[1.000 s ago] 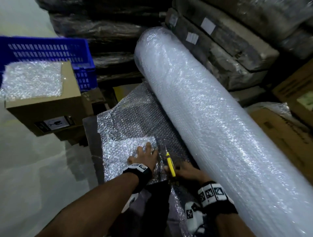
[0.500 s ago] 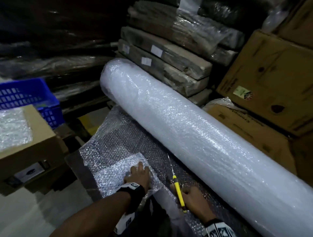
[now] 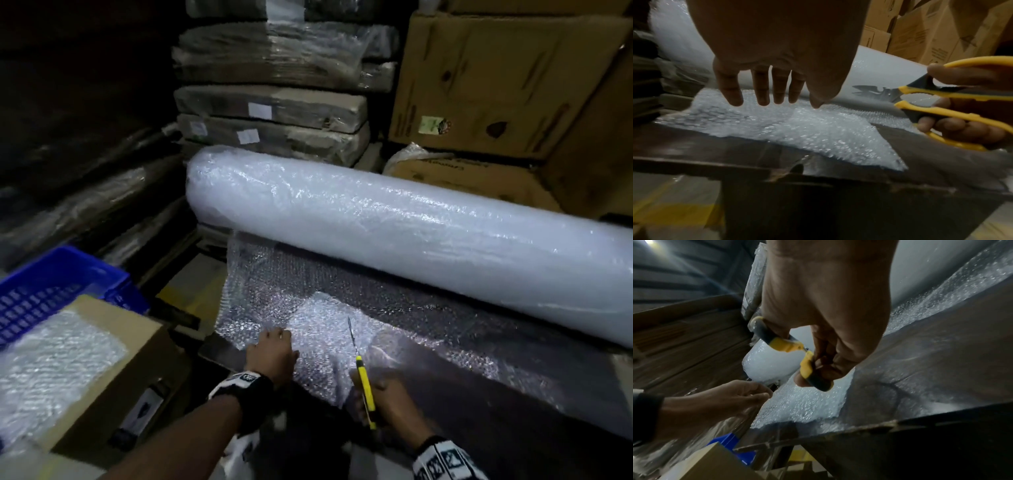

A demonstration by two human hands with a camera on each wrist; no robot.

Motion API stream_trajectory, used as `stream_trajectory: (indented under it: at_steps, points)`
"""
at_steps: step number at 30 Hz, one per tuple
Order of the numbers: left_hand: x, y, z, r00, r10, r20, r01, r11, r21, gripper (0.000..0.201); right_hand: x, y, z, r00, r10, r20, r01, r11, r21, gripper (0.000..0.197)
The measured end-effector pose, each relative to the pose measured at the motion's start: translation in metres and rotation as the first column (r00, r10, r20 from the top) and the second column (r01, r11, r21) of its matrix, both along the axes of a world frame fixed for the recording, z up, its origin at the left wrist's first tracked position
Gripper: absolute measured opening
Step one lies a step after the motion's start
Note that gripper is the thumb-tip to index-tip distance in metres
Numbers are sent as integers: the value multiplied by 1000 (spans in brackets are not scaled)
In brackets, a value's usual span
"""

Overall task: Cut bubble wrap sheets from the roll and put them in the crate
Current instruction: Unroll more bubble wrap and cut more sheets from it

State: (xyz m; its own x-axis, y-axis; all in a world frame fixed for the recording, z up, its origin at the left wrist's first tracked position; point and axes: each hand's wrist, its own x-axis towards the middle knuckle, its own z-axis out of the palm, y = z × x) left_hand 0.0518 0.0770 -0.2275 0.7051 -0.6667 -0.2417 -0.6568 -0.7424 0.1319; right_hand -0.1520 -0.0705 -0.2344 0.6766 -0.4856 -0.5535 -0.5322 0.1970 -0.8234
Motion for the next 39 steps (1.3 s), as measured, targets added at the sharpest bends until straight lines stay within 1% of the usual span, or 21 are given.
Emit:
stream_trajectory:
  at_steps: [2, 4, 5, 7, 9, 11, 12, 15, 16, 17, 19, 20, 23, 26, 27, 28, 30, 31, 33, 36, 39]
  points:
    - [16, 24, 3, 999, -38, 32, 38, 999, 16, 46, 11, 19, 1, 998, -45, 41, 43, 998, 39, 21]
    - [32, 43, 2, 992, -112, 64, 109, 993, 48, 46, 23, 33, -1, 995, -93, 24, 93, 995, 21, 20]
    - [41, 50, 0, 984, -164, 67, 160, 985, 65, 49, 29, 40, -4, 992, -123, 26, 123, 992, -4, 23]
    - [61, 60, -7, 959, -280, 50, 273, 956, 110, 59, 43, 54, -6, 988, -151, 32, 152, 987, -52, 40]
    - [83, 66, -19, 910, -412, 38, 400, 899, 179, 73, 54, 64, -9, 985, -171, 12, 171, 981, -94, 59]
    - [104, 72, -33, 860, -510, -3, 497, 837, 228, 84, 67, 78, -15, 971, -238, 18, 238, 965, -109, 62]
    - [112, 76, -39, 841, -540, -24, 530, 815, 233, 86, 73, 85, -21, 962, -272, 6, 271, 957, -109, 64]
    - [127, 85, -51, 794, -604, -66, 604, 774, 188, 83, 81, 113, -44, 936, -353, -12, 350, 931, -101, 85]
    - [131, 87, -53, 776, -625, -84, 629, 759, 169, 81, 82, 123, -50, 923, -383, -26, 379, 919, -106, 85]
    - [133, 89, -54, 760, -642, -97, 649, 744, 158, 79, 82, 130, -53, 908, -416, -39, 410, 905, -115, 78]
    - [138, 90, -52, 731, -674, -106, 682, 716, 148, 78, 85, 143, -45, 886, -462, -52, 456, 885, -94, 63]
    - [139, 90, -49, 718, -688, -101, 695, 704, 144, 78, 86, 146, -43, 878, -474, -60, 469, 880, -77, 60]
    - [145, 92, -43, 688, -722, -73, 725, 679, 110, 75, 84, 150, -43, 854, -515, -66, 516, 857, -15, 64]
    - [155, 89, -38, 644, -764, 29, 761, 645, 74, 63, 87, 160, -31, 842, -535, -69, 536, 844, 0, 66]
    - [160, 88, -37, 615, -787, 50, 782, 617, 83, 56, 90, 165, -24, 838, -542, -64, 543, 840, -1, 64]
    - [165, 86, -39, 587, -802, 110, 800, 595, 73, 48, 94, 172, -17, 839, -541, -62, 542, 841, -2, 60]
    - [175, 81, -43, 532, -821, 209, 837, 547, 15, 33, 102, 192, -9, 849, -522, -77, 524, 851, 11, 56]
    - [180, 78, -44, 507, -831, 229, 853, 523, 8, 27, 106, 203, -8, 849, -522, -83, 526, 849, 36, 56]
    - [188, 72, -43, 448, -856, 258, 880, 473, 38, 22, 113, 229, -10, 836, -540, -93, 547, 833, 84, 59]
    - [193, 67, -36, 393, -884, 254, 894, 431, 117, 19, 123, 261, -14, 831, -544, -115, 556, 810, 186, 65]
    - [193, 64, -33, 331, -913, 237, 908, 377, 182, 25, 132, 278, -11, 822, -557, -116, 567, 784, 253, 69]
